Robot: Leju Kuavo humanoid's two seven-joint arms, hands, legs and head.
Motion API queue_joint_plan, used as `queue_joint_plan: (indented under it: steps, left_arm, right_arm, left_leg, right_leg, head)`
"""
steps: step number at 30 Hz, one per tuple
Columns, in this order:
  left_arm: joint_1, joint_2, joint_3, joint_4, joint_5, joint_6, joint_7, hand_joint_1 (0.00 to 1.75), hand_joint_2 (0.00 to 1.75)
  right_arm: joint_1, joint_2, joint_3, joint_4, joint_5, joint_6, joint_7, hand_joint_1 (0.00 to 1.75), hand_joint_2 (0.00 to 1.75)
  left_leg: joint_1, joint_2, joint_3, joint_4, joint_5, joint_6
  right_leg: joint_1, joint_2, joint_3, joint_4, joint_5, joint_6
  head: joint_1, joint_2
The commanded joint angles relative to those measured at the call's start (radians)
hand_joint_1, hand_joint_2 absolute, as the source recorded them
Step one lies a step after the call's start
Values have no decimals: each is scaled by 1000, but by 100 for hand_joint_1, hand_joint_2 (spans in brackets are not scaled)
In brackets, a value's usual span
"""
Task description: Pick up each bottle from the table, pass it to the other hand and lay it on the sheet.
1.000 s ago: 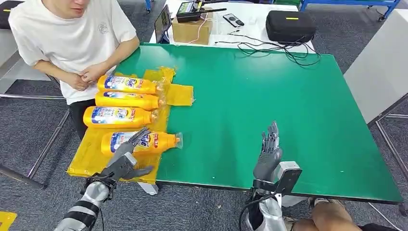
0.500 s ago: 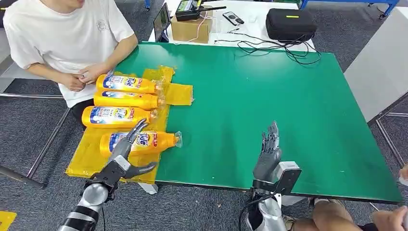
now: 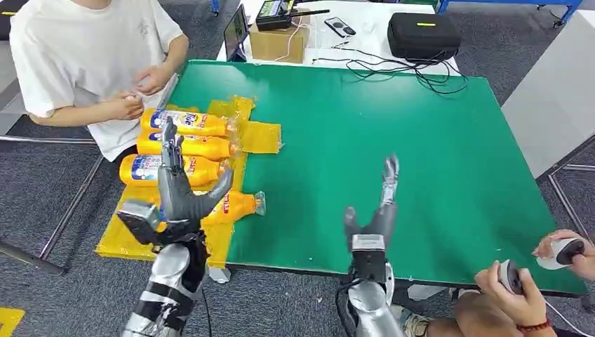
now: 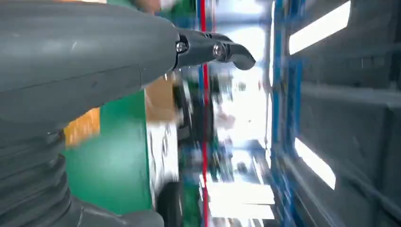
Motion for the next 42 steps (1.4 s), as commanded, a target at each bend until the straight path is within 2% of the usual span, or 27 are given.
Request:
queue_joint_plan:
  steps: [1,7,8,9,11,12,16,17,19,22,25,26,31,32,36,39,42]
  left_arm:
    - [-194,-80,1,376,116,199,-6,0,175]
    - [-228,-75,-20,476,35,286,-6,0,175]
    - [-215,-80,-12,479,-17,286,-6,0,175]
    - [-213,-80,-8,483,-29,286,-6,0,175]
    - [-201,-80,-13,486,-61,286,-6,0,175]
    - [-206,-80,-67,502,12,286,-6,0,175]
    - [-206,-80,-67,502,12,286,-6,0,175]
    - [-208,-80,-65,502,3,286,-6,0,175]
    - [-206,-80,-101,499,36,282,-6,0,175]
    - [-192,-80,-72,476,54,286,-6,0,175]
    - [-181,-80,-56,457,47,286,-6,0,175]
    - [-181,-80,-55,458,62,286,-6,0,175]
    - [-185,-80,-55,463,69,286,-6,0,175]
    - [-186,-80,-54,464,68,286,-6,0,175]
    - [-189,-80,-50,472,77,286,-6,0,175]
    - [-188,-80,-41,467,71,286,-6,0,175]
    - [-193,-80,-43,479,76,286,-6,0,175]
  right_arm:
    - [-105,97,-134,105,102,-7,-3,0,175]
    - [-125,97,-113,235,85,-7,-3,0,175]
    - [-111,97,-115,234,142,-7,-3,0,175]
    - [-112,97,-102,234,144,-7,-3,0,175]
    - [-128,96,-71,287,179,-7,-3,0,175]
    - [-136,79,-15,308,133,-7,-3,0,175]
    - [-136,79,-15,308,133,-7,-3,0,175]
    - [-141,55,40,310,77,-7,-3,0,175]
    - [-113,51,25,246,99,-7,-3,0,175]
    - [-124,36,56,274,-57,-7,-3,0,175]
    - [-103,73,-39,234,54,-7,-3,0,175]
    - [-94,86,-63,217,103,-7,-3,0,0]
    - [-93,97,-80,222,130,-7,-3,0,0]
    - [-97,97,-80,231,119,-7,-3,0,175]
    - [-102,97,-82,241,91,-7,-3,0,175]
    - [-105,97,-82,243,67,-7,-3,0,175]
    - [-109,97,-84,247,55,-7,-3,0,175]
  left_leg:
    - [0,-1,2,-1,0,0]
    - [0,1,4,-1,-1,0]
    - [0,1,3,-1,-1,0]
    - [1,2,8,-1,-3,-1]
    - [0,1,5,-1,-2,-1]
    - [0,1,4,-1,-2,-1]
    - [0,2,4,0,-2,-1]
    - [0,1,2,0,-1,0]
    - [0,1,2,0,-2,0]
    - [0,1,2,-1,-1,0]
    - [1,2,4,0,-3,-1]
    - [0,1,2,0,-2,0]
    - [0,1,2,0,-2,-1]
    - [0,1,3,0,-2,-1]
    - [0,1,1,0,-1,0]
    - [1,3,6,0,-4,-1]
    - [0,2,2,0,-2,-1]
  right_leg:
    - [0,-1,3,0,-1,-1]
    - [1,0,5,-2,-1,-1]
    - [0,0,3,-1,-1,-1]
    - [1,1,8,-2,-2,-3]
    - [1,0,6,-2,-2,-2]
    - [0,1,4,-1,-1,-1]
    - [1,1,4,0,-2,-2]
    - [0,1,2,-1,-1,-1]
    - [1,0,3,-1,-1,-1]
    - [0,1,2,-1,-1,-1]
    - [1,1,4,-1,-2,-2]
    - [0,0,2,-1,-1,-1]
    - [1,0,2,-1,-1,-1]
    - [1,0,4,-1,-2,-2]
    - [0,1,1,0,-1,-1]
    - [1,2,6,-1,-3,-3]
    - [0,2,3,-1,-1,-1]
  head:
    - [1,0]
    - [0,0]
    - [0,0]
    - [0,0]
    - [0,0]
    - [1,0]
    - [1,0]
    - [0,0]
    - [1,0]
    - [1,0]
    - [1,0]
    - [0,0]
    - [0,0]
    - [0,0]
    - [0,0]
    - [0,0]
    - [0,0]
